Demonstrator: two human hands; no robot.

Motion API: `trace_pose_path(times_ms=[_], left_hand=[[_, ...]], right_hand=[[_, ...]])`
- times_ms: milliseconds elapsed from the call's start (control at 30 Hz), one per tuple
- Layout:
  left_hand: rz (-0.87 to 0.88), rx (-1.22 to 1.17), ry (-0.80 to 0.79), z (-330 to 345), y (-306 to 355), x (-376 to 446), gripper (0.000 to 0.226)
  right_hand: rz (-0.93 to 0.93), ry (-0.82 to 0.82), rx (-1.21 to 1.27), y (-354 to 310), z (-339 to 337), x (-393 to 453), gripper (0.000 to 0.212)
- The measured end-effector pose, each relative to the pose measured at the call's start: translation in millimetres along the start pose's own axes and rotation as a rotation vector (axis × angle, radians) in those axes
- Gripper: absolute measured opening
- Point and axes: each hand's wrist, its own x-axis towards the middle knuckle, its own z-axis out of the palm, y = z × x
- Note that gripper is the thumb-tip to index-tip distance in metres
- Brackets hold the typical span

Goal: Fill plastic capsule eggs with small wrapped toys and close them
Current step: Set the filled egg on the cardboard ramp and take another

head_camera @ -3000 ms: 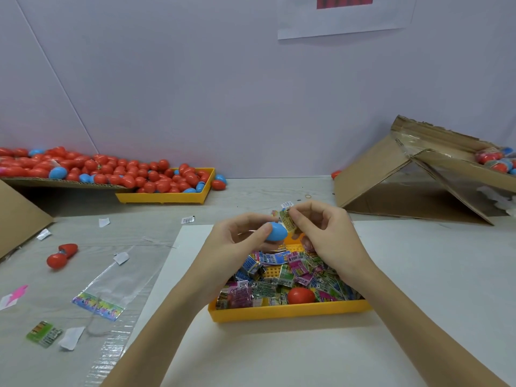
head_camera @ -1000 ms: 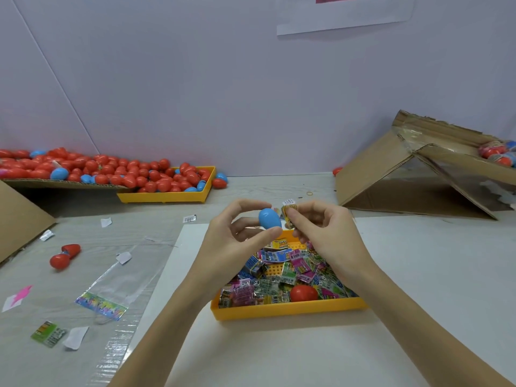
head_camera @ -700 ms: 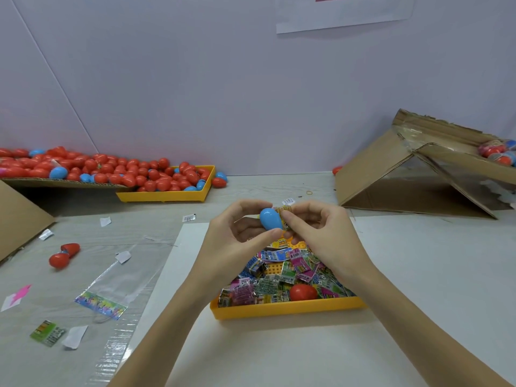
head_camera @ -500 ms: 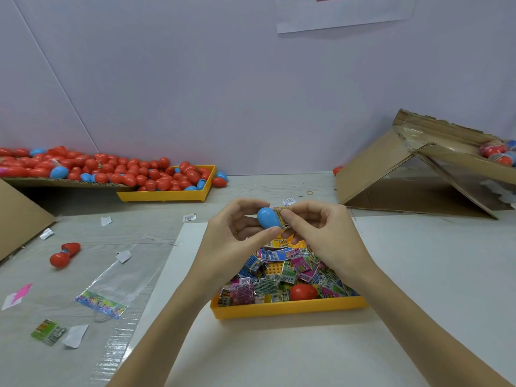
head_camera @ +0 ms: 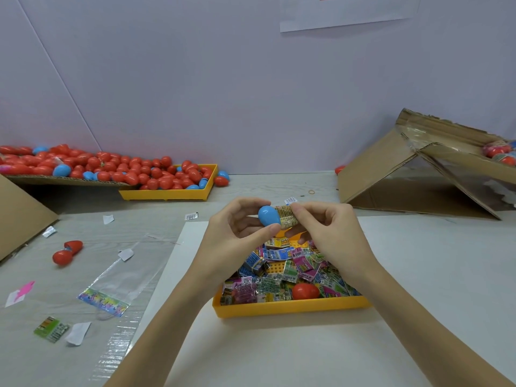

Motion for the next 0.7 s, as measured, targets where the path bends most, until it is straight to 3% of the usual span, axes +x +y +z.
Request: trace_pose_path(times_ms=[700], left_hand=[[-0.061,-0.061,-0.031,-1.4,1.3,1.2,0.044]], right_hand=[[0.15,-0.019,0.089,0.0,1.0,0.8,0.022]])
